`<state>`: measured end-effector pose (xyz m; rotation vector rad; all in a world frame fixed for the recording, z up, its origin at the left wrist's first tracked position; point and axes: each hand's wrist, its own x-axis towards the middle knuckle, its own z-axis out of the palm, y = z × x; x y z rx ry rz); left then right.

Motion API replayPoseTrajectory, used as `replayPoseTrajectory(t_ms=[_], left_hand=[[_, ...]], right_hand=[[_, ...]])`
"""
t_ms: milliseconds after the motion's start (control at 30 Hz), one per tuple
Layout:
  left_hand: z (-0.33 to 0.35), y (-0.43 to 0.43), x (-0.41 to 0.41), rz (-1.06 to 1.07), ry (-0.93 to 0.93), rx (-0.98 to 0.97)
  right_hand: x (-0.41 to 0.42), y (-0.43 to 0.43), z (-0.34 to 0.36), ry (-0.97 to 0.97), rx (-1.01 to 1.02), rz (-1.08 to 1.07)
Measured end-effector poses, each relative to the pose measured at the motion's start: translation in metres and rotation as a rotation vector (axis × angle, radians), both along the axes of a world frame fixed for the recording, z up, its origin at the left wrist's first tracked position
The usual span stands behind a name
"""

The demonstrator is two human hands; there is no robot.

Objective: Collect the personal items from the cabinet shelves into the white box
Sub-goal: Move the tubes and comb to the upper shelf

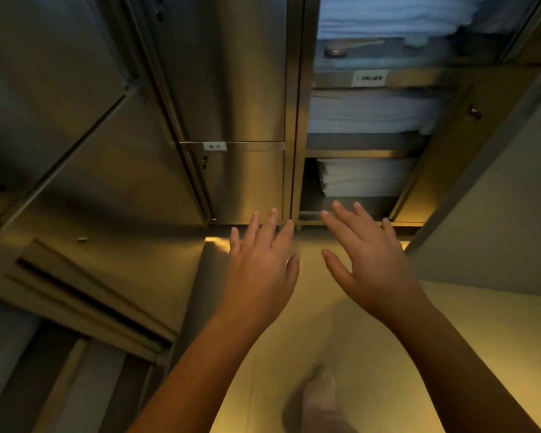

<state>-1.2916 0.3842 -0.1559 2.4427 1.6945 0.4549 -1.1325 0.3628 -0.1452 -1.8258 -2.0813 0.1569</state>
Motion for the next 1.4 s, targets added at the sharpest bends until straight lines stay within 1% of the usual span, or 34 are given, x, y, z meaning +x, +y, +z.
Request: replayPoseTrajectory(t_ms=[167,300,400,567,833,1033,1233,1400], left_hand=[[0.010,0.066,0.080,-0.068,-0.012,0.010],[0.020,0.113,0.136,-0.106,-0.044,0.036],[0.021,0.137,0.165,-0.126,-0.067,0.012],[0.020,0.173,0.200,-0.211,-0.065,-0.001],[0.015,0.251,0.226,-0.314,-0.070,-0.001],[0.020,0.344,0.229,-0.376,-0.086,0.043],[0.032,0.438,0.223,-0.416,-0.102,0.063],[0.023,0.487,0.227,-0.448,-0.095,0.038]], right_hand=[[0.077,0.059,0.006,0.025,0.038,-0.084],[0.126,0.100,0.015,0.025,0.045,-0.094],[0.154,0.122,0.016,0.016,0.062,-0.103],[0.188,0.145,0.014,0.052,0.072,-0.194],[0.208,0.209,0.009,0.048,0.064,-0.276],[0.214,0.298,0.013,-0.027,0.070,-0.340],[0.202,0.392,0.030,-0.021,0.078,-0.319],[0.206,0.438,0.025,-0.009,0.055,-0.354]])
